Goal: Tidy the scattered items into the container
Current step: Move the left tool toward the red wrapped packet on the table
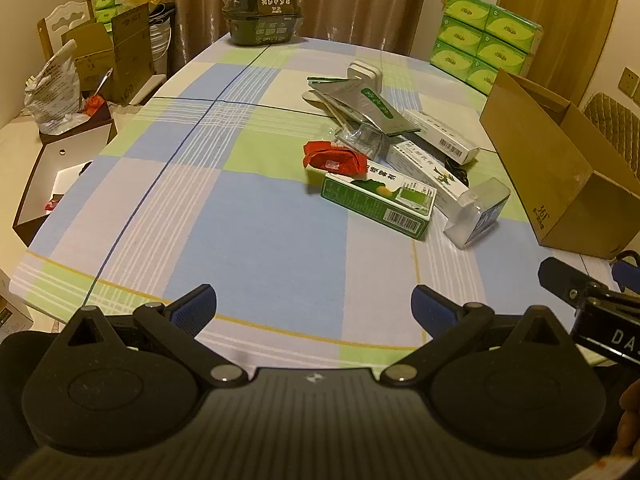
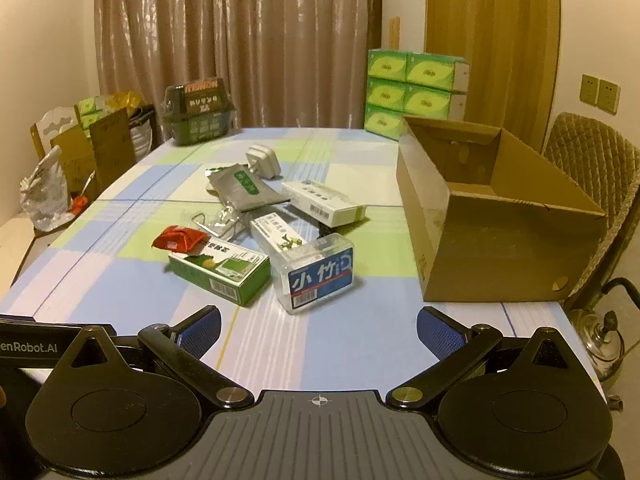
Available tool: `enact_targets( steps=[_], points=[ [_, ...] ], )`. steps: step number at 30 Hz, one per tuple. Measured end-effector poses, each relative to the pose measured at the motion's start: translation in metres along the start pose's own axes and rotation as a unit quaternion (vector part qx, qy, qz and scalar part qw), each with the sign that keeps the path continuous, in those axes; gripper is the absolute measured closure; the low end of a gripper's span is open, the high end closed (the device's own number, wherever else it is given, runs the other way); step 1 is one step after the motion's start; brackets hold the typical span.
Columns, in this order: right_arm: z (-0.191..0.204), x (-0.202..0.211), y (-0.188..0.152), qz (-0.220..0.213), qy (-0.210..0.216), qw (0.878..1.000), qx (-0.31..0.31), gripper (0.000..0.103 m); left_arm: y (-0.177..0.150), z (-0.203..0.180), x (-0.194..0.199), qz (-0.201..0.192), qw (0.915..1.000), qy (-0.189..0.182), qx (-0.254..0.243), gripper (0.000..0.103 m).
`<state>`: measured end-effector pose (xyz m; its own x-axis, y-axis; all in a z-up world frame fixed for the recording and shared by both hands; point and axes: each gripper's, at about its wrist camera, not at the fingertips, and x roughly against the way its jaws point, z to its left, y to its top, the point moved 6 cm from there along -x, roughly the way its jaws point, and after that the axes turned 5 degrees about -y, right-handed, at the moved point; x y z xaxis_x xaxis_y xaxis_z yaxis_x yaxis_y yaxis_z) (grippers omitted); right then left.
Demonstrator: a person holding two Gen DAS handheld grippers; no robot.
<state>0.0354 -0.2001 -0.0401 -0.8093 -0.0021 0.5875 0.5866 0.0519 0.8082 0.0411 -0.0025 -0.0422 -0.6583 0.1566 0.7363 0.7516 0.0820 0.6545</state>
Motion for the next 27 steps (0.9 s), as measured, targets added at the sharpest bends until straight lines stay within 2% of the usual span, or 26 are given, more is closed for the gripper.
enact_targets(
  steps=[27],
  points=[
    [-0.004, -0.017, -0.004, 0.035, 0.001, 0.999, -0.013, 0.002, -0.005, 0.003, -0.004, 0.008, 0.9999, -0.002, 0.007, 0.001]
  ],
)
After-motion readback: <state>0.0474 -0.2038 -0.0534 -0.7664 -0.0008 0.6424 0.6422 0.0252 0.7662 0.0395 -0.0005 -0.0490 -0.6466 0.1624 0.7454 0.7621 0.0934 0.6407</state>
